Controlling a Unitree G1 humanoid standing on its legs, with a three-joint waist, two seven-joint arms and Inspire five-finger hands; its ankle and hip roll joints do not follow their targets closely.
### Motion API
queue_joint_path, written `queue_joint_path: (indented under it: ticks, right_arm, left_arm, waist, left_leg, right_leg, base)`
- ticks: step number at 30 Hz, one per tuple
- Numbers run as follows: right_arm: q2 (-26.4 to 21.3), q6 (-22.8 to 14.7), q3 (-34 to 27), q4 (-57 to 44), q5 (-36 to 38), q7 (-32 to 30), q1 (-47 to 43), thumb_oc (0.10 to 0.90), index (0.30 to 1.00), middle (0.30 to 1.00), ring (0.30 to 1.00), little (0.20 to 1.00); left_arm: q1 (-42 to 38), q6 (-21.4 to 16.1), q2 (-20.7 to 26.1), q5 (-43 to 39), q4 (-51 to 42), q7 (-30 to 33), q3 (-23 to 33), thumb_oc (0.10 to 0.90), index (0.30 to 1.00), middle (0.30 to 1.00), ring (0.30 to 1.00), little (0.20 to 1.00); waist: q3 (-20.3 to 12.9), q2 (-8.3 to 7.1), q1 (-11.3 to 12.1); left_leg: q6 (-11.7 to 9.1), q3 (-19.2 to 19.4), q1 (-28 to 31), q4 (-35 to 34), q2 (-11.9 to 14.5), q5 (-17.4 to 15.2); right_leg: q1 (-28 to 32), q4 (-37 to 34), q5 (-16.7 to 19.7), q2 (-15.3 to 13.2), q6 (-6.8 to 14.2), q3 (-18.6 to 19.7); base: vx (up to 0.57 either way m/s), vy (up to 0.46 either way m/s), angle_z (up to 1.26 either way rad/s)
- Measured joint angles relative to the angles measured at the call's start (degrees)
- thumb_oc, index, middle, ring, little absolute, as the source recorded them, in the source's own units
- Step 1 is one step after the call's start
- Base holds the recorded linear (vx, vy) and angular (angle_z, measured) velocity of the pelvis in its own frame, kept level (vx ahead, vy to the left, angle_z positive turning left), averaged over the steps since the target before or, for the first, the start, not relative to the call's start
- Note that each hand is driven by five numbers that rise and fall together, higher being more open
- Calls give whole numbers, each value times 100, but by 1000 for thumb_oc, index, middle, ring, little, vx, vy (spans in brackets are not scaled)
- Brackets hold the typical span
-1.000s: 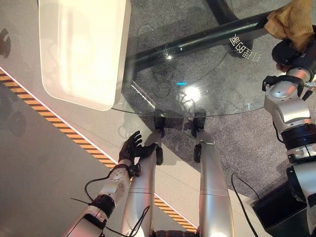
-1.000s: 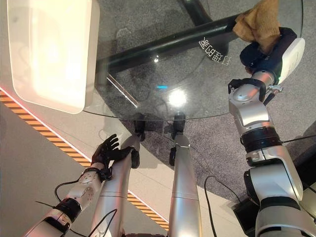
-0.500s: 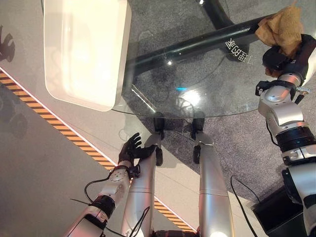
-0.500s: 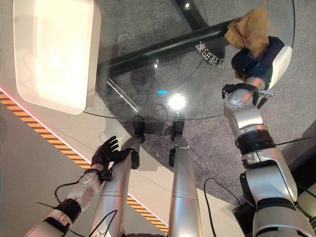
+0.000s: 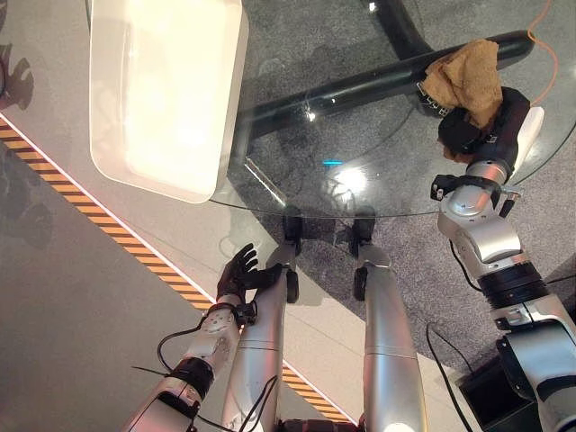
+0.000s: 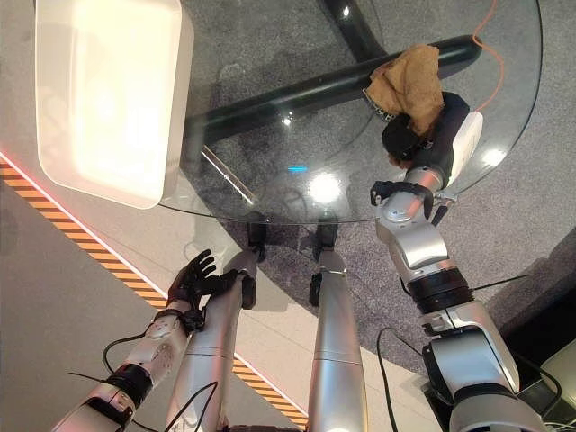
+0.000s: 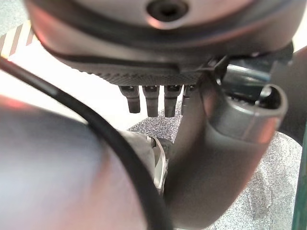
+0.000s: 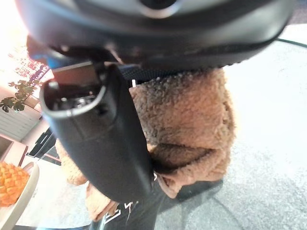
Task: Wipe the table with a cloth and put it in the basket.
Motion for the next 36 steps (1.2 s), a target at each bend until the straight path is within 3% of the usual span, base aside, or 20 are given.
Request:
queue_joint_path:
  ticks: [18, 36]
  right_arm:
    - [111, 648, 455, 240, -103, -122, -925, 100, 300, 300, 300, 200]
    - [733, 658, 1310, -223, -944, 1496, -1152, 100, 300, 300, 300, 200]
  left_arm:
    - [-3, -60, -82, -2, -11, -7, 38, 800, 900, 900, 900, 900]
    - [-5, -179, -197, 43, -32, -126, 45, 800, 900, 900, 900, 900]
  waist:
    - [3, 8, 118]
    - [5, 14, 282]
  left_leg:
    - [-14, -113, -42, -44, -27, 17]
    - [-79, -250, -45, -217, -109, 90]
  right_leg:
    - [3, -6, -16, -37, 12, -131]
    - [6, -3, -89, -131, -11, -285]
  base:
    - [0, 45, 2]
    - [4, 4, 4]
